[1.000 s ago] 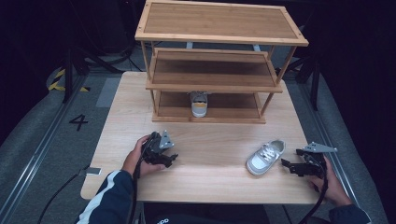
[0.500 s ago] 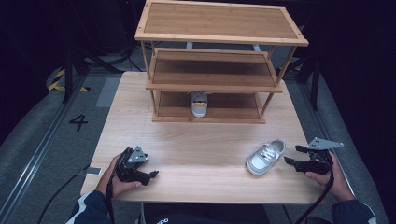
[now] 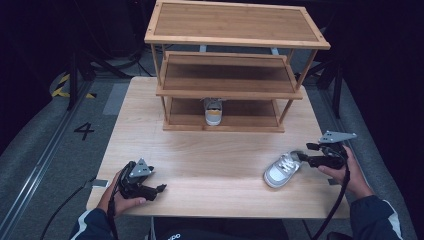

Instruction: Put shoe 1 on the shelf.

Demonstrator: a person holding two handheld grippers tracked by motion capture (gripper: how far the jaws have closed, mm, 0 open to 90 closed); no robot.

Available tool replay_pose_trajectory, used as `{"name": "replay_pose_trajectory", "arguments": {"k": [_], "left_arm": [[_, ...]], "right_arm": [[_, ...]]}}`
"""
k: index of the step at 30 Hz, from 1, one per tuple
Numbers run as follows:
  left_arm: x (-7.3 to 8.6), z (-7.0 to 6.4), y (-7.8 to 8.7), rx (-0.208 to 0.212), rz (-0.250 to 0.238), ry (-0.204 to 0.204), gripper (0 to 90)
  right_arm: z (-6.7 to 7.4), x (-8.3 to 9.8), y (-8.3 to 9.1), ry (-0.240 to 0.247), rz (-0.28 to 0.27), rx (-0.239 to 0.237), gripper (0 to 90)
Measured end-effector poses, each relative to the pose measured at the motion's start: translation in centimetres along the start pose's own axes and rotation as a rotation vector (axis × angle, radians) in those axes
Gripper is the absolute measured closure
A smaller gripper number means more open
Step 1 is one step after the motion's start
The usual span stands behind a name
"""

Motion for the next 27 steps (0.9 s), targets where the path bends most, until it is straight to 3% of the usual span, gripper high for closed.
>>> {"name": "replay_pose_trajectory", "arguments": {"k": [2,4,8,11,16,20,24,27], "left_arm": [[0.1,0.0,0.1,-0.003,-0.001,0.003,19.2],[0.1,0.0,0.1,-0.002,0.000,0.003,19.1],[0.1,0.0,0.1,0.002,0.003,0.001,19.1],[0.2,0.0,0.2,0.000,0.003,0.000,19.1],[0.2,0.0,0.2,0.000,0.000,-0.002,19.1],[0.3,0.0,0.3,0.004,0.002,-0.014,19.0],[0.3,-0.1,0.3,0.005,0.002,-0.015,19.0],[0.3,-0.1,0.3,0.005,0.004,-0.015,19.0]], "right_arm": [[-0.2,0.1,-0.8,-0.030,0.025,-0.009,52.7],[-0.2,0.1,-1.0,-0.032,0.039,0.002,54.3],[0.6,0.0,-1.0,-0.022,0.076,-0.004,67.4],[0.9,-0.1,-0.9,-0.017,0.100,0.020,67.5],[1.1,0.1,-0.3,-0.035,0.140,0.014,66.0],[1.5,0.5,0.7,-0.072,0.203,-0.025,53.7],[2.1,1.2,1.6,-0.049,0.252,-0.094,46.5],[2.5,1.6,2.1,-0.061,0.260,-0.135,44.8]]}}
Point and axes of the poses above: each handheld gripper's, and its own axes: y roughly backward along the jaws, x roughly out of its underside, z roughly to its left, the point moved 3 cm from there along -y, roughly forward along the jaws, and after that the axes turned 3 degrees about -x, right-handed, at the moved point
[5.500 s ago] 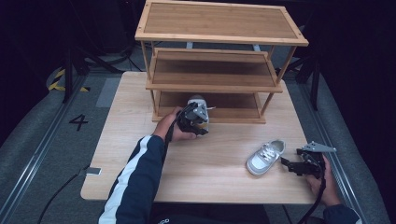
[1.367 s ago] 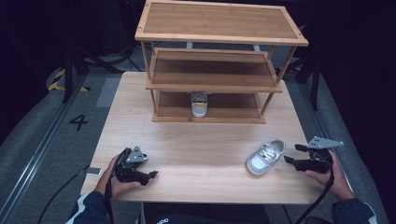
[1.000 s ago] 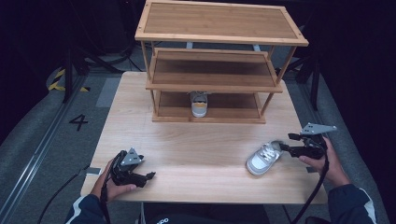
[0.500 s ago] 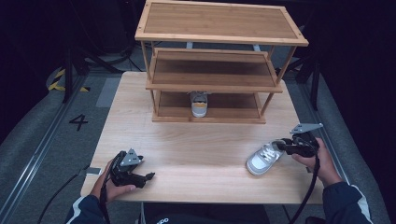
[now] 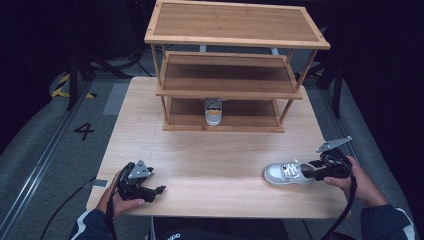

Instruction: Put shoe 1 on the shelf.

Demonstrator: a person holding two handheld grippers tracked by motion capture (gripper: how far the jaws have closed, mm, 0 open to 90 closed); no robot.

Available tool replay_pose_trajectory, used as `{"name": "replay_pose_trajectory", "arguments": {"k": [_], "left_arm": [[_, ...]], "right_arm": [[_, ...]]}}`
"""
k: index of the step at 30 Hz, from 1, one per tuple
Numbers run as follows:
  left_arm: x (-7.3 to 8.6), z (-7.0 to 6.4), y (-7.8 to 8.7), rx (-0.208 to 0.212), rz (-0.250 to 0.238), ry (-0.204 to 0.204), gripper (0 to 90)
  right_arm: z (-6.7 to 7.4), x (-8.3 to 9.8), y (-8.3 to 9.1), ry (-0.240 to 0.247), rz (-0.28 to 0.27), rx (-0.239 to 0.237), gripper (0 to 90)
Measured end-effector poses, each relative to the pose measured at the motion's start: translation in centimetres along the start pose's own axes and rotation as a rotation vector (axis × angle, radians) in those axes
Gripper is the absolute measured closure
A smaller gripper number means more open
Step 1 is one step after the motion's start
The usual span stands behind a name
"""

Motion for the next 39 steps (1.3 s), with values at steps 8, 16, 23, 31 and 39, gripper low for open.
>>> {"name": "replay_pose_trajectory", "arguments": {"k": [8,16,23,31,39], "left_arm": [[0.0,-0.1,0.0,0.005,0.000,0.013,19.0],[0.0,-0.1,0.0,0.004,0.000,0.013,18.9],[0.0,-0.1,0.0,0.006,0.001,0.013,18.9],[0.0,-0.1,-0.1,0.005,-0.002,0.012,18.1],[0.0,-0.1,-0.1,0.004,-0.002,0.013,18.0]], "right_arm": [[1.1,1.1,1.3,0.023,-0.018,-0.084,37.6],[1.8,2.5,0.5,0.127,0.035,-0.044,28.5],[2.0,3.0,0.1,0.162,0.017,0.009,32.6],[3.9,2.0,-0.9,0.197,-0.045,-0.105,36.5],[5.0,1.7,-1.3,0.205,-0.031,-0.120,35.6]]}}
Point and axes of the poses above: each handheld gripper's, and its own axes: y roughly backward along the jaws, x roughly out of its underside, z roughly to its left, the point moved 3 cm from there along -y, roughly forward along the jaws, and after that the axes turned 3 degrees about -x, right-handed, at the moved point
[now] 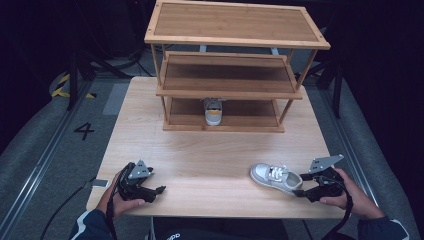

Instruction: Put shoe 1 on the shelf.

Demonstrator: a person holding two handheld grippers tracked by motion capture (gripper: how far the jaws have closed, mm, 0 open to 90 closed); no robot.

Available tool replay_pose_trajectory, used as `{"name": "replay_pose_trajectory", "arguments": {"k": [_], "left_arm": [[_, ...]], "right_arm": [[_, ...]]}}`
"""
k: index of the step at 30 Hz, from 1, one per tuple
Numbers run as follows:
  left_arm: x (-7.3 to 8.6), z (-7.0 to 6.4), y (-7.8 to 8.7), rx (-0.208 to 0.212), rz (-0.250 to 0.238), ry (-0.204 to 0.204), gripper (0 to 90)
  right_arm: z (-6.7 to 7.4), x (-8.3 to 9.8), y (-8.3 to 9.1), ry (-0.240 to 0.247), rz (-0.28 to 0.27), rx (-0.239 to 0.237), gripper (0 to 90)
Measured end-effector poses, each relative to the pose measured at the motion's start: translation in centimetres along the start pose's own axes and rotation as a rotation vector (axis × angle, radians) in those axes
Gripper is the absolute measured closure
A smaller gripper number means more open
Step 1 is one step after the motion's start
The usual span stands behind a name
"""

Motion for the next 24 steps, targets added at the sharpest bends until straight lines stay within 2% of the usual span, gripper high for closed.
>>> {"name": "replay_pose_trajectory", "arguments": {"k": [2,7,11,13,15,17,20,24], "left_arm": [[0.0,0.0,0.0,0.000,0.000,0.000,17.9],[-0.1,0.0,0.0,-0.005,0.001,-0.010,17.1],[-0.1,0.1,0.0,-0.006,0.006,-0.020,16.8],[-0.1,0.1,0.0,-0.005,0.006,-0.018,16.7],[-0.1,0.1,0.0,-0.005,0.006,-0.018,16.7],[-0.1,0.1,-0.1,-0.004,0.005,-0.017,16.6],[-0.1,0.0,-0.1,-0.002,0.004,-0.009,16.4],[-0.2,0.0,-0.1,-0.002,0.005,-0.002,16.2]], "right_arm": [[0.3,0.2,-0.1,0.014,0.016,-0.017,35.2],[0.6,0.4,-0.2,0.014,0.013,-0.015,31.7],[0.7,0.2,-2.0,0.027,0.048,0.023,27.7],[0.6,-0.3,-3.3,0.001,0.013,0.030,28.0],[0.7,-0.7,-4.1,0.006,-0.010,0.055,27.5],[0.8,-0.9,-4.3,0.005,-0.011,0.071,28.2],[0.8,-1.2,-4.7,-0.020,-0.042,0.075,28.7],[0.5,-1.9,-5.1,-0.065,-0.051,0.125,28.9]]}}
Point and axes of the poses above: each handheld gripper's, and its own axes: y roughly backward along the jaws, x roughly out of its underside, z roughly to its left, the point moved 3 cm from there along -y, roughly forward along the jaws, and after that the axes turned 3 degrees about -x, right-handed, at the moved point
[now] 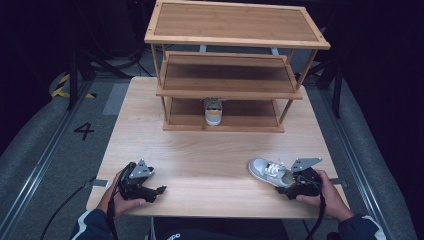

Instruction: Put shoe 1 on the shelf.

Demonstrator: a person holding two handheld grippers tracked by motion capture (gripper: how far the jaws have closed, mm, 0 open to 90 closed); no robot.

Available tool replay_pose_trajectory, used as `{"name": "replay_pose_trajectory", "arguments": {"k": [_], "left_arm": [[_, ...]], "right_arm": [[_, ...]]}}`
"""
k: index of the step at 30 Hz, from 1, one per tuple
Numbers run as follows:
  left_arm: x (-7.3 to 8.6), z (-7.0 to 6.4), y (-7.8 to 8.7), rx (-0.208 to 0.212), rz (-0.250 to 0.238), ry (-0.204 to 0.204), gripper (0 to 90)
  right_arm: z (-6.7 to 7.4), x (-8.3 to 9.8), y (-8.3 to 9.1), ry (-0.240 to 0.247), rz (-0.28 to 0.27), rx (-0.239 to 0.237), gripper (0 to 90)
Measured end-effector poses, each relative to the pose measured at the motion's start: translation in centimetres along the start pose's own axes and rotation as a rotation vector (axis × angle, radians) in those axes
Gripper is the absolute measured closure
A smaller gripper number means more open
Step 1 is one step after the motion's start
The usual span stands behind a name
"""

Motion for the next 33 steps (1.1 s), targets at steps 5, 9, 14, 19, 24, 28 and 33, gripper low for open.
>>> {"name": "replay_pose_trajectory", "arguments": {"k": [5,9,14,19,24,28,33], "left_arm": [[-0.1,0.1,-0.1,0.001,0.001,-0.010,15.6],[-0.1,0.1,-0.1,0.002,0.000,-0.007,15.4],[-0.1,0.1,-0.1,0.002,0.000,-0.008,15.4],[-0.1,0.1,-0.1,0.002,0.000,-0.008,15.4],[-0.1,0.1,-0.1,0.002,0.000,-0.008,15.4],[-0.1,0.1,-0.1,0.002,0.000,-0.008,15.4],[-0.2,0.1,-0.1,0.001,0.001,-0.009,15.2]], "right_arm": [[-1.3,-0.7,-0.5,-0.094,-0.014,0.066,28.0],[-1.4,-0.3,-0.2,-0.098,-0.011,0.057,23.7],[-1.1,1.1,1.1,-0.103,-0.001,0.014,27.9],[-0.1,1.8,2.2,-0.072,-0.013,-0.071,36.6],[1.8,1.4,2.1,0.001,-0.024,-0.155,44.1],[2.8,0.8,2.1,0.092,-0.009,-0.152,45.3],[2.6,0.0,3.5,0.148,-0.061,-0.138,48.0]]}}
Point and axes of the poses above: each handheld gripper's, and its own axes: y roughly backward along the jaws, x roughly out of its underside, z roughly to its left, the point moved 3 cm from there along -y, roughly forward along the jaws, and after that the axes turned 3 degrees about -x, right-handed, at the moved point
